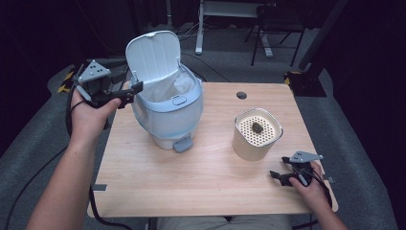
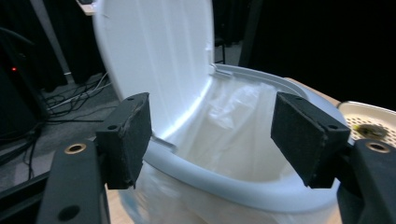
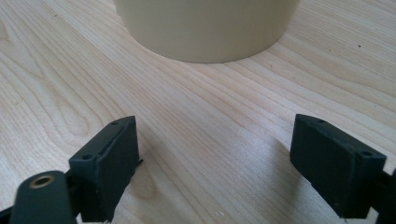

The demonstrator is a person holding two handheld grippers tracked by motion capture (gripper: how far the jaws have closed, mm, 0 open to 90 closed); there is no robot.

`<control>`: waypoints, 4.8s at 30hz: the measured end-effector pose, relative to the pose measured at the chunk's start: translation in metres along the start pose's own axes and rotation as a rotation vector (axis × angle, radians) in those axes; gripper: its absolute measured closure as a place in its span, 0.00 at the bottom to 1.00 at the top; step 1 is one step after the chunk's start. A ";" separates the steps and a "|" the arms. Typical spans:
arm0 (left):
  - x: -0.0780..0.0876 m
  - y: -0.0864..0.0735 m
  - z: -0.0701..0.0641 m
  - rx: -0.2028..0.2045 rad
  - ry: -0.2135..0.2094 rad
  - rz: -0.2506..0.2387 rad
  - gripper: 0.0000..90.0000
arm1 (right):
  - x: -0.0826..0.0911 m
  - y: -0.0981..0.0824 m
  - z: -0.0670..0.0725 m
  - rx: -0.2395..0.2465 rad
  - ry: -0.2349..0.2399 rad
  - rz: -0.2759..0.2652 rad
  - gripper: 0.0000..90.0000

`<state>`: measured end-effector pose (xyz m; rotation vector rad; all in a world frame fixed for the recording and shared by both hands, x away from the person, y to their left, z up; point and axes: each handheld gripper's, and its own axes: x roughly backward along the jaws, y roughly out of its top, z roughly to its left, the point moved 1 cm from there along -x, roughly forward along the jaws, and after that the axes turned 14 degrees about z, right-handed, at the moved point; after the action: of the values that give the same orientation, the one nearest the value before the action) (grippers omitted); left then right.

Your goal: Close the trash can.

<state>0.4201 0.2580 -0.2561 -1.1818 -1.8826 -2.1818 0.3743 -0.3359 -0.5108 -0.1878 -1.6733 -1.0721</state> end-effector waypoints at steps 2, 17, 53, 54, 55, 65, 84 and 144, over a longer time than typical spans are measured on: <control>-0.002 0.005 0.006 0.009 0.010 -0.011 0.32 | 0.000 0.000 0.000 0.000 0.000 0.000 0.18; -0.038 0.026 0.046 0.110 0.050 -0.017 0.33 | 0.000 0.000 0.000 -0.001 -0.001 0.000 0.18; -0.031 0.024 -0.011 -0.234 -0.373 0.044 0.44 | 0.000 0.000 0.001 -0.005 -0.002 -0.001 0.18; -0.032 0.023 -0.013 -0.237 -0.379 0.051 0.44 | 0.000 0.000 0.001 -0.005 -0.002 -0.001 0.18; -0.034 0.022 -0.014 -0.241 -0.388 0.058 0.45 | 0.000 0.000 0.001 -0.005 -0.004 0.000 0.18; -0.054 0.015 -0.022 -0.220 -0.440 0.171 0.50 | 0.000 0.000 0.000 -0.004 -0.003 -0.001 0.18; -0.078 0.016 -0.036 -0.197 -0.443 0.159 0.74 | 0.000 0.000 0.000 -0.004 -0.003 -0.001 0.18; -0.064 -0.152 -0.109 -0.231 -0.368 0.178 0.32 | 0.000 0.000 0.001 -0.007 -0.006 0.000 0.18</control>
<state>0.3373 0.1769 -0.4161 -1.8251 -1.5774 -2.2502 0.3737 -0.3351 -0.5108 -0.1959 -1.6751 -1.0784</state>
